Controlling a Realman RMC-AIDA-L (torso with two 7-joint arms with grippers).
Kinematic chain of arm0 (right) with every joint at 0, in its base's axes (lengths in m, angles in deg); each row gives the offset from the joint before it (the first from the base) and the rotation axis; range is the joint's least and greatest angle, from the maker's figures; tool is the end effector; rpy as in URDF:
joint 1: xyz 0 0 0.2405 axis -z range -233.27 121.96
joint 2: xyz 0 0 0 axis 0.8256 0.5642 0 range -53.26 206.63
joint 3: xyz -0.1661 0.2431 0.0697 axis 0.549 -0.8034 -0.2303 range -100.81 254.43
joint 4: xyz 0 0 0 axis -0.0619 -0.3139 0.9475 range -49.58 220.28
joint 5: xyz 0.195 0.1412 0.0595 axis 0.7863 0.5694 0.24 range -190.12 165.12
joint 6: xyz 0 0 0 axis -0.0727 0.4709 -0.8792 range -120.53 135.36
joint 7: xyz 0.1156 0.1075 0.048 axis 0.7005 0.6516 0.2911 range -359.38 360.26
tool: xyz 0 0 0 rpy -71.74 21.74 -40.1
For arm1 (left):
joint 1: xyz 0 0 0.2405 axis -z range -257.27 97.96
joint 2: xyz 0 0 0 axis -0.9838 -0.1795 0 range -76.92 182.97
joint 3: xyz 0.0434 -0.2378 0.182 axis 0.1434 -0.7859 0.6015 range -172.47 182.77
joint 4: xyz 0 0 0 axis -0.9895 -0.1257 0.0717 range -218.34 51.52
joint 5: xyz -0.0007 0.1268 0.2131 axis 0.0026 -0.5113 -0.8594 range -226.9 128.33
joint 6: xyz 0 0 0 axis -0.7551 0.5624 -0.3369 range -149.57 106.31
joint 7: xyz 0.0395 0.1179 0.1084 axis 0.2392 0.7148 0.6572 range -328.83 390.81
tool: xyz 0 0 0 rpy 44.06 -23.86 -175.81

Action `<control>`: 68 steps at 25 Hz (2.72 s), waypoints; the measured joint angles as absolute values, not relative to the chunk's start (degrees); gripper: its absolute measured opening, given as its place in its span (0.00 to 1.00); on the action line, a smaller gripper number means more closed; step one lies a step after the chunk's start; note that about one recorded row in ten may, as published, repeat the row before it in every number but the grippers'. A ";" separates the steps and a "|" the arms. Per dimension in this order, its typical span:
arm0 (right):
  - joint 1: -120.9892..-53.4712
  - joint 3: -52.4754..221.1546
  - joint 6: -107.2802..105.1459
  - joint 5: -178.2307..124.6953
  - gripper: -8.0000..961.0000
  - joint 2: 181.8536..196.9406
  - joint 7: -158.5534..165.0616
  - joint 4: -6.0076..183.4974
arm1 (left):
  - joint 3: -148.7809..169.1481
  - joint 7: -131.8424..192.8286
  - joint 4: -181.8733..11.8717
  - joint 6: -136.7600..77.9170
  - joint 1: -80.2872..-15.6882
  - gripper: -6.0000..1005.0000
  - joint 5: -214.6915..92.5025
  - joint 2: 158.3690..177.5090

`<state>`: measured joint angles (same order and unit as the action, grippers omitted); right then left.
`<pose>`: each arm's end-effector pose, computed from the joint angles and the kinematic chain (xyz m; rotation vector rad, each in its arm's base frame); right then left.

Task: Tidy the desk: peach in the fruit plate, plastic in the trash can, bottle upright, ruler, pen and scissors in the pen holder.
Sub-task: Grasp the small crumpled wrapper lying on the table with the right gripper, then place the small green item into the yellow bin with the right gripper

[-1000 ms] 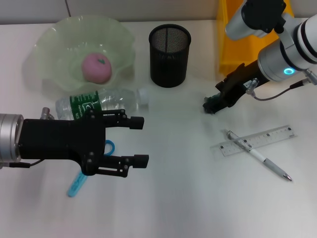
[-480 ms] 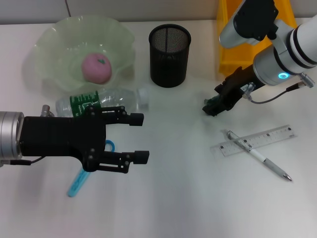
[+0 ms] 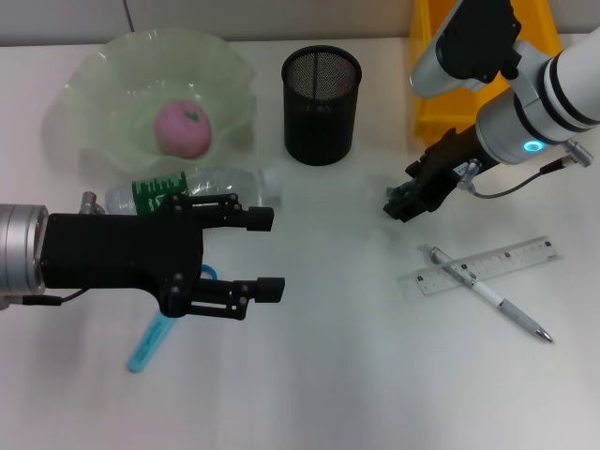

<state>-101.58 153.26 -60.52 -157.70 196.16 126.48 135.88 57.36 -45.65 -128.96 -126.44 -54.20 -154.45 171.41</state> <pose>0.2189 0.4784 -0.0944 -2.6954 0.5750 -0.4221 -0.2768 0.3392 -0.0296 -2.9911 -0.3115 -0.8768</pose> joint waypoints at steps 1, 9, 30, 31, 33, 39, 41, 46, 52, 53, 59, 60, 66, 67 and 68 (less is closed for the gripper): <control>-101.57 153.41 -60.51 -157.71 0.72 196.15 126.48 135.82 | 57.35 -45.65 -128.94 -126.21 -54.07 0.79 -154.45 171.41; -101.65 153.40 -60.19 -157.70 0.71 196.07 126.48 135.06 | 57.35 -45.65 -128.94 -125.91 -53.74 0.79 -154.45 171.41; -101.14 155.60 -60.53 -159.32 0.34 196.04 126.44 137.29 | 57.09 -45.56 -129.17 -124.98 -53.29 0.79 -154.49 171.35; -101.14 155.60 -60.53 -159.32 0.32 196.04 126.44 137.29 | 57.09 -45.56 -129.17 -124.98 -53.29 0.79 -154.49 171.35; -101.15 155.66 -60.58 -159.35 0.27 196.04 126.44 137.32 | 56.18 -45.56 -129.16 -124.90 -53.29 0.79 -154.45 171.33; -101.16 155.73 -60.39 -159.37 0.10 196.04 126.45 137.37 | 55.95 -45.56 -129.05 -124.89 -53.29 0.79 -154.41 171.32; -101.07 155.74 -60.35 -159.37 0.06 196.04 126.46 137.67 | 55.95 -45.56 -129.00 -124.89 -53.29 0.79 -154.40 171.31; -100.77 155.57 -60.54 -159.37 0.01 196.08 126.48 138.62 | 55.95 -45.56 -129.02 -124.89 -53.29 0.79 -154.39 171.32; -96.92 155.18 -61.43 -158.57 0.02 196.20 127.20 146.01 | 55.11 -45.49 -128.99 -124.81 -53.29 0.79 -154.39 171.33; -94.83 155.26 -61.96 -157.90 0.02 196.21 127.84 149.88 | 54.66 -45.34 -128.94 -124.81 -53.32 0.79 -154.39 171.37; -88.41 155.18 -63.73 -150.07 0.03 195.99 127.55 159.13 | 54.53 -44.78 -128.94 -124.83 -53.71 0.79 -153.92 171.41; -85.44 155.15 -64.36 -147.61 0.03 196.02 127.41 163.22 | 54.54 -44.52 -128.93 -124.82 -53.77 0.79 -153.70 171.41; -79.93 154.86 -63.63 -142.70 0.05 196.23 126.42 169.13 | 54.54 -43.55 -128.86 -124.81 -53.84 0.79 -153.59 171.41; -79.29 154.57 -63.58 -141.36 0.05 196.23 125.84 169.63 | 54.54 -43.50 -128.85 -124.81 -53.87 0.79 -153.57 171.41; -77.60 152.91 -63.57 -137.27 0.05 196.25 123.61 170.41 | 54.54 -43.49 -128.85 -124.80 -53.88 0.79 -153.57 171.41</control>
<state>-77.60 152.91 -63.57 -137.27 196.25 123.61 170.41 54.54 -43.49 -128.85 -124.80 -53.88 -153.57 171.41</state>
